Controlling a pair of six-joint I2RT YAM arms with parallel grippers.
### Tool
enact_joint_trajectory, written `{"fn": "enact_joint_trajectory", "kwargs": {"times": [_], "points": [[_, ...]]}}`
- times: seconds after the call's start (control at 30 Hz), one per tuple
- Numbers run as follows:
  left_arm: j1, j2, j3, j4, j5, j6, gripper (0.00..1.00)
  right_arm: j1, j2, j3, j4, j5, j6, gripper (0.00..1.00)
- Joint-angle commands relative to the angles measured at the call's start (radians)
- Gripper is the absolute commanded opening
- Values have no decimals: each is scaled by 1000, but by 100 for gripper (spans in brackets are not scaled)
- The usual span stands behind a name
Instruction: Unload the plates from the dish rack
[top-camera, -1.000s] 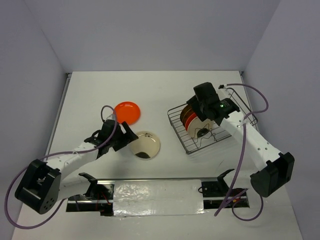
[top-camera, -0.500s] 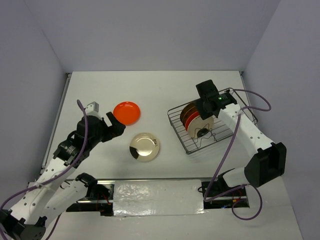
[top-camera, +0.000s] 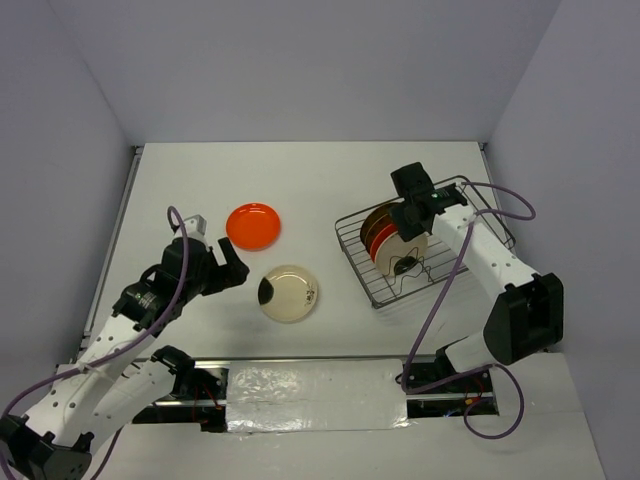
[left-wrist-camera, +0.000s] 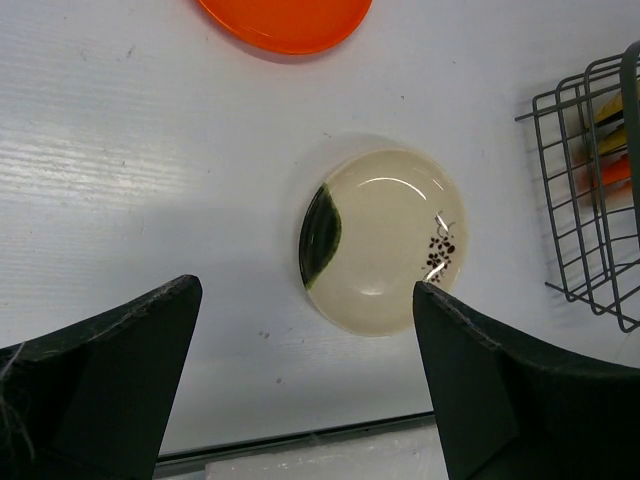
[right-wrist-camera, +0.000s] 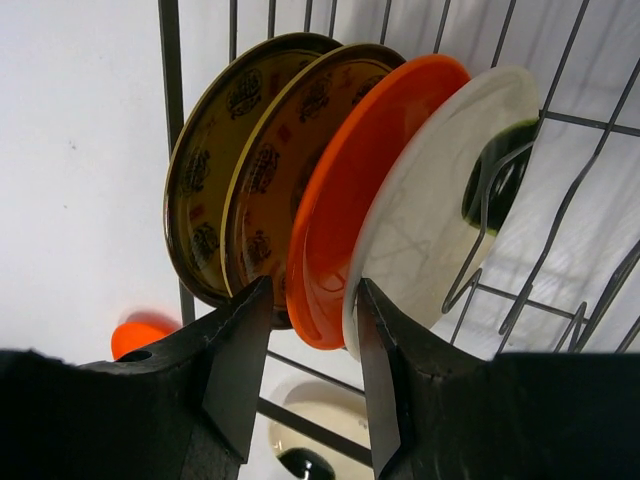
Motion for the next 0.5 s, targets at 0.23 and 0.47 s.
{"fn": "enact_joint_trajectory", "kwargs": {"times": [0.23,0.47], "points": [[-6,10,-2,36,29,39,99,-10,-34,45,28,11,-11,43],[-6,22,-2,40,35,40,99,-10,-96,54,27,15,-18,44]]}}
